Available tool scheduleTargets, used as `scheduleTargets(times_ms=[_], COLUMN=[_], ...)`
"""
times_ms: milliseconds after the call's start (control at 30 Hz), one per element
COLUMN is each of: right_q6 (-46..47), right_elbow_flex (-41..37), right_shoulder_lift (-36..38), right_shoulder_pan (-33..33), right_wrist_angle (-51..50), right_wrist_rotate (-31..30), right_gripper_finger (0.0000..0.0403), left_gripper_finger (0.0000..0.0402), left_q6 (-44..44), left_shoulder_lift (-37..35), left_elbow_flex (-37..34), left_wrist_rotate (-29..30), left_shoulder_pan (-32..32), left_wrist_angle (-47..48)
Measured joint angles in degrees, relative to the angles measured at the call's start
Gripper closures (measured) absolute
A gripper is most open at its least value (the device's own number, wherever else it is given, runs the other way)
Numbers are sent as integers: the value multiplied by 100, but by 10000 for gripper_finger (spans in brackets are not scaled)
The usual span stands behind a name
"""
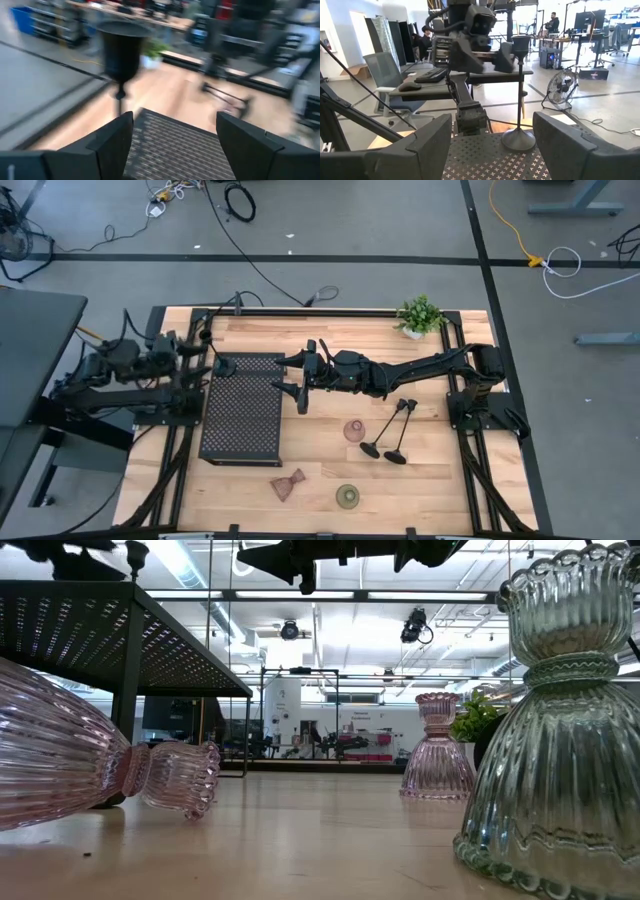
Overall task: Pick & Place candle stick holders
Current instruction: Put the top pink glass candle holder on the shelf
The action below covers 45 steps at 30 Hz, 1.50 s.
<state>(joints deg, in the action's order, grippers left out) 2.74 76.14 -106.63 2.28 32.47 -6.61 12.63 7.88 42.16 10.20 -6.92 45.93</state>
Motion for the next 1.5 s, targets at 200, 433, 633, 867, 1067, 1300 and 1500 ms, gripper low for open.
scheduleTargets(times_ms=[200,433,633,867,1067,1300,1500], right_q6=[2,184,803,1128,1357,1971,2530], right_elbow_flex=[0,0,0,0,0,0,0], right_shoulder_lift=[0,1,48,200,477,856,1119], right_shoulder_pan=[0,63,124,212,350,594,872], right_wrist_angle=[0,-451,-1874,-3509,-4757,-6316,-7265], right_wrist_rotate=[2,19,4,2,7,0,-227], right_gripper_finger=[129,129,129,129,129,129,129], left_gripper_finger=[115,115,115,115,115,115,115], left_q6=[313,513,418,325,539,811,773], left_shoulder_lift=[0,0,46,202,234,240,273], left_elbow_flex=[65,56,47,-528,-1272,-1725,-1732], left_wrist_rotate=[-1950,-2348,-2191,-2907,-3497,-3584,-3278], left_shoulder_pan=[0,2,2,0,4,76,417], left_wrist_angle=[25,14,-262,-1302,-2163,-2874,-3060])
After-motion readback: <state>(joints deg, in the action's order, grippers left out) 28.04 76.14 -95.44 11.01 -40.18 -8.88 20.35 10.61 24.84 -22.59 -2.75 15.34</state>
